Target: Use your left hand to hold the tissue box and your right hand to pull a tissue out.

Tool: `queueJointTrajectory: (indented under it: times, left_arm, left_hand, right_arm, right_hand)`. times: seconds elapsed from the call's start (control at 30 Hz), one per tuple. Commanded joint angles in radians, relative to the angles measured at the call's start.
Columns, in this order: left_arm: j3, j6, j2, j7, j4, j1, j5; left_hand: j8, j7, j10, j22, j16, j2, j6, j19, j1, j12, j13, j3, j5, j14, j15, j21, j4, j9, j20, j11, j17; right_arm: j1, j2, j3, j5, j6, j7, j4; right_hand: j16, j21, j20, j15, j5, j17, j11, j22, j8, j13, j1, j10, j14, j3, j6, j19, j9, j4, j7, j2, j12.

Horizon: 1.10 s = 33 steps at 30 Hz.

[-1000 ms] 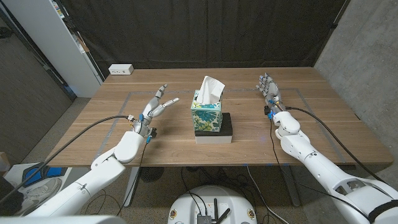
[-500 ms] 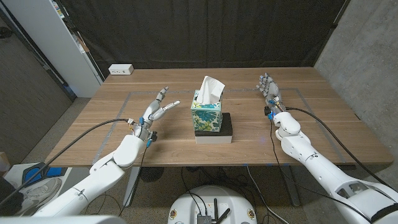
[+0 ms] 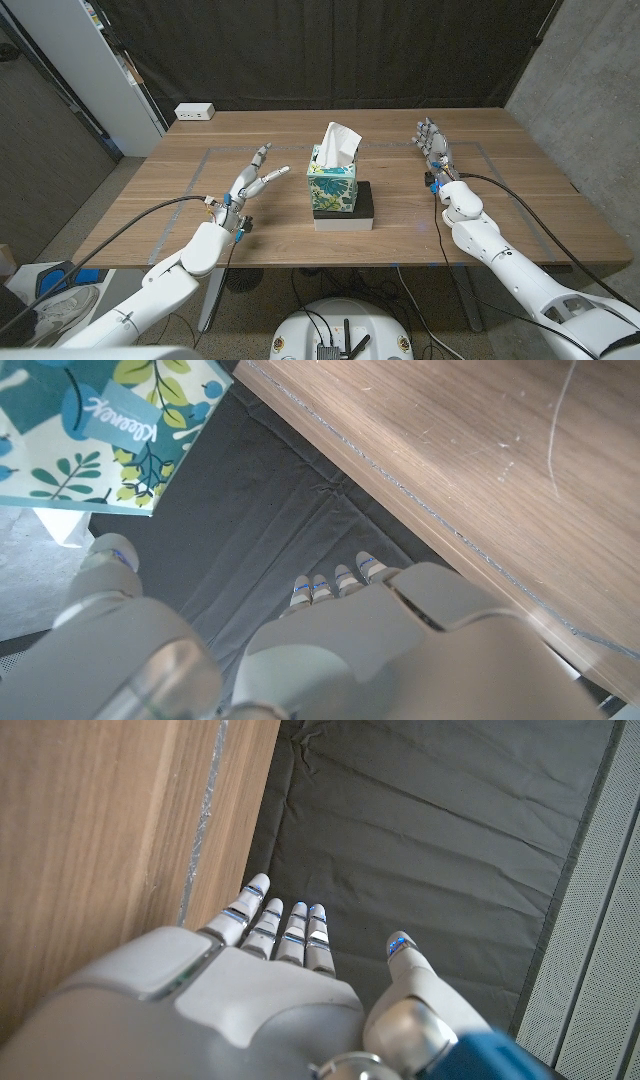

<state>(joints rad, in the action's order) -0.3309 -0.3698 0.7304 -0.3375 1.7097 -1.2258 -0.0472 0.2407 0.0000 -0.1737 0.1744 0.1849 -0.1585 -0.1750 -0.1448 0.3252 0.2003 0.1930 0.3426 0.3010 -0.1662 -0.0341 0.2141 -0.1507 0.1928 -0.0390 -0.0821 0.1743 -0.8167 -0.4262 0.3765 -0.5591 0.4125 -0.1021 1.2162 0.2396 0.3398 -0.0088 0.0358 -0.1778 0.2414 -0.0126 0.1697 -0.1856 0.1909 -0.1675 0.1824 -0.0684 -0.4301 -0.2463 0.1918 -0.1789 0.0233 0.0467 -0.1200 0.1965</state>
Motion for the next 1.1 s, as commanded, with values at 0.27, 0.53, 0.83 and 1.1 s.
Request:
queueJointTrajectory:
  times: [0.27,0.53,0.83,1.1]
  left_arm:
    - [0.004,-0.036,0.013,0.051,-0.001,-0.017,-0.022]
    - [0.017,-0.035,0.032,0.063,0.012,-0.04,-0.029]
    - [0.031,-0.058,0.047,0.081,0.011,-0.056,-0.038]
    - [0.036,-0.081,0.061,0.113,-0.003,-0.054,-0.049]
  left_hand:
    - [0.006,-0.004,-0.226,0.005,-0.001,0.005,-0.324,0.005,0.012,0.004,0.002,-0.003,0.004,-0.216,-0.009,-0.001,0.002,0.004,-0.03,-0.001,0.002]
    - [0.006,-0.004,-0.225,0.005,-0.001,0.005,-0.325,0.006,0.013,0.004,0.002,-0.005,0.004,-0.215,-0.01,-0.001,0.002,0.004,-0.03,-0.004,0.002]
    - [0.006,-0.004,-0.224,0.005,0.0,0.006,-0.325,0.009,0.015,0.004,0.002,-0.008,0.004,-0.213,-0.01,-0.001,0.002,0.004,-0.031,-0.004,0.002]
    - [0.007,-0.003,-0.221,0.005,0.0,0.006,-0.323,0.013,0.018,0.005,0.002,-0.011,0.004,-0.209,-0.011,-0.001,0.002,0.004,-0.031,-0.006,0.002]
  right_arm:
    - [-0.013,0.003,0.008,0.019,-0.009,-0.029,0.032]
    - [-0.019,0.006,0.014,0.028,-0.017,-0.042,0.044]
    - [-0.023,0.009,0.022,0.045,-0.026,-0.063,0.068]
    - [-0.037,0.008,0.025,0.063,-0.033,-0.089,0.098]
  right_hand:
    - [0.0,-0.004,-0.002,0.0,0.0,0.001,-0.001,0.002,-0.007,0.003,0.001,0.011,-0.008,-0.002,-0.01,0.013,-0.003,-0.01,0.001,-0.01,0.0]
    - [0.0,-0.008,-0.002,0.0,0.0,0.001,0.0,0.002,-0.007,0.003,0.003,0.013,-0.008,0.0,-0.01,0.014,-0.003,-0.012,0.001,-0.011,0.0]
    - [0.0,-0.01,-0.002,0.0,0.0,0.0,0.001,0.002,-0.007,0.003,0.004,0.013,-0.009,0.001,-0.01,0.016,-0.003,-0.013,0.001,-0.013,0.0]
    - [0.0,-0.013,-0.002,0.0,0.0,0.0,0.0,0.002,-0.007,0.003,0.005,0.012,-0.009,0.002,-0.011,0.017,-0.003,-0.014,0.0,-0.014,0.0]
